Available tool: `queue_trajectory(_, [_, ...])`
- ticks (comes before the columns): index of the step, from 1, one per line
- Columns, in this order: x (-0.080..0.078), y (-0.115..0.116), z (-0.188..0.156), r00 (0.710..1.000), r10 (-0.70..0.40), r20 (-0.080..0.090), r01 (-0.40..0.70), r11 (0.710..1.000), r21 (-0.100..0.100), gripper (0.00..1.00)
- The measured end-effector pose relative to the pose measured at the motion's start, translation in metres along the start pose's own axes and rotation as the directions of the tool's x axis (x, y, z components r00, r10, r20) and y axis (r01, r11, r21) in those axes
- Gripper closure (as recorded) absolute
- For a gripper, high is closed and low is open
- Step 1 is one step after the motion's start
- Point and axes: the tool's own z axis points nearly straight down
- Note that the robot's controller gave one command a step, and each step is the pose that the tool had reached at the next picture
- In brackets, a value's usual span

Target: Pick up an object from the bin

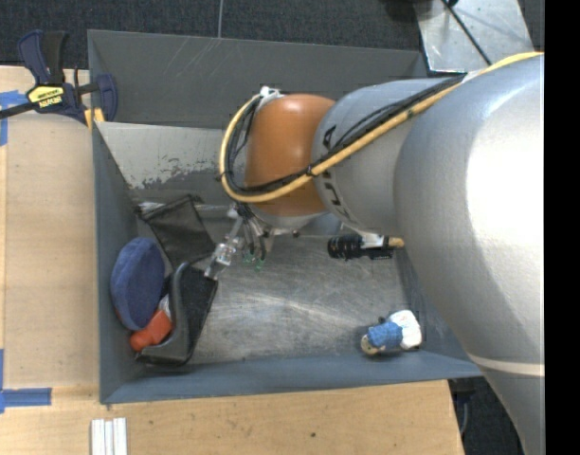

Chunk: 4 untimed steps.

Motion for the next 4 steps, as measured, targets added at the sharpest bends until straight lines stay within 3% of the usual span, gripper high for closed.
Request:
queue_trajectory(1, [-0.007, 0.083, -0.006, 0.988, -0.147, -0.043, 0.148, 0.989, 0.024, 0.0])
queue_trajectory(2, [-0.005, 0.071, -0.001, 0.996, -0.086, -0.038, 0.087, 0.996, 0.021, 0.0])
queue_trajectory(3, [-0.027, 0.059, 0.038, 0.998, -0.009, -0.057, 0.011, 1.0, 0.026, 0.0])
queue_trajectory(4, [-0.024, 0.065, 0.038, 0.996, 0.067, -0.053, -0.066, 0.997, 0.031, 0.0])
